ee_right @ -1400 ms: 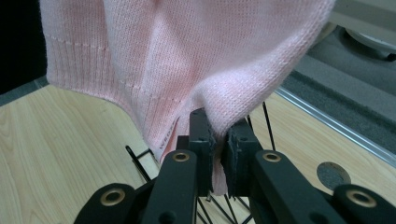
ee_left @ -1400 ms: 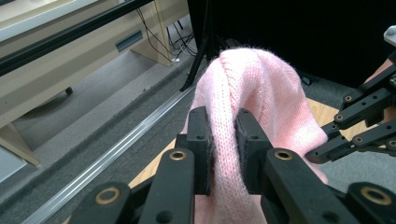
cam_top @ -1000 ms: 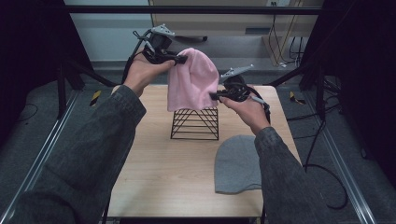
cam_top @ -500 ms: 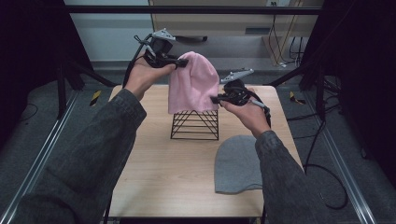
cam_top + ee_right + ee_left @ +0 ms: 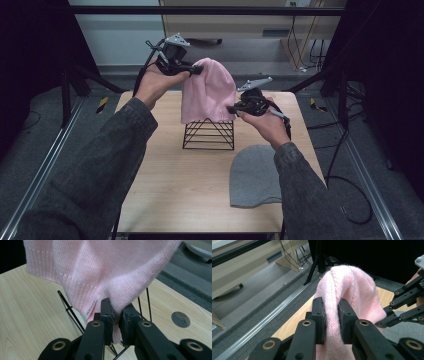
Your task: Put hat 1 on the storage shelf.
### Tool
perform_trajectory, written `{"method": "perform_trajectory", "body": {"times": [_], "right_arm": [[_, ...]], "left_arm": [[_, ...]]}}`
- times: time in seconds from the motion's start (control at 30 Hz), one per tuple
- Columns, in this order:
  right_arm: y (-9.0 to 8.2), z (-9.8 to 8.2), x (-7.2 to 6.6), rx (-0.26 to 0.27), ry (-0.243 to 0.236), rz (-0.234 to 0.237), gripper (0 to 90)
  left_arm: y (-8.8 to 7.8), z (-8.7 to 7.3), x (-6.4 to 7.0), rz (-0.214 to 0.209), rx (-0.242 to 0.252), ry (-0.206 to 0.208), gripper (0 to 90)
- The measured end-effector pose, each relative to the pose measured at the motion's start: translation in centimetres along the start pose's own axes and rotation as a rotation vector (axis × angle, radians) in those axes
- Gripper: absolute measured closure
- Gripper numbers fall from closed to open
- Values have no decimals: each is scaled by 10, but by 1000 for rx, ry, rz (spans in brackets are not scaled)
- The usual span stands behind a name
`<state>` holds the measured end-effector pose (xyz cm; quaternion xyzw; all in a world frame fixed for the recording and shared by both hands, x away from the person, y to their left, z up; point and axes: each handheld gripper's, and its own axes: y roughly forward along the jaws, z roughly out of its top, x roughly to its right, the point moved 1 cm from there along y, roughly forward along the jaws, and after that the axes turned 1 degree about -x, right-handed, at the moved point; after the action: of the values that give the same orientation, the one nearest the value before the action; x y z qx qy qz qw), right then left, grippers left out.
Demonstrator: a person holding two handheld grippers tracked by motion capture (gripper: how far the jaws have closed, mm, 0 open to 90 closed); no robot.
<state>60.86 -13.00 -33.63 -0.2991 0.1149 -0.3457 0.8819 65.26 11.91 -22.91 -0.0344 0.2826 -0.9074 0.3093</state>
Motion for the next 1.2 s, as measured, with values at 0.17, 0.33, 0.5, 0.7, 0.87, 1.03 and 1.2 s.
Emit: {"method": "perform_trajectory", "body": {"times": [0.17,0.33,0.5,0.7,0.87,1.03,1.2], "right_arm": [[2,-1,-1,-5,-14,-13,810],[6,-4,-1,-8,-17,-19,809],[12,-11,0,-20,-8,-26,801],[15,-16,-1,-44,-12,-29,751],[14,-18,-3,-55,-6,-52,586],[11,-26,-3,-55,1,-87,499],[5,-30,-1,-57,7,-108,486]], "left_arm": [[1,-4,2,3,7,3,774],[3,-9,4,3,12,5,774],[7,-16,4,-3,9,5,773],[11,-24,8,-15,15,13,772],[11,-30,13,-23,24,26,774],[13,-39,18,-38,11,43,775],[18,-50,24,-51,-6,47,775]]}}
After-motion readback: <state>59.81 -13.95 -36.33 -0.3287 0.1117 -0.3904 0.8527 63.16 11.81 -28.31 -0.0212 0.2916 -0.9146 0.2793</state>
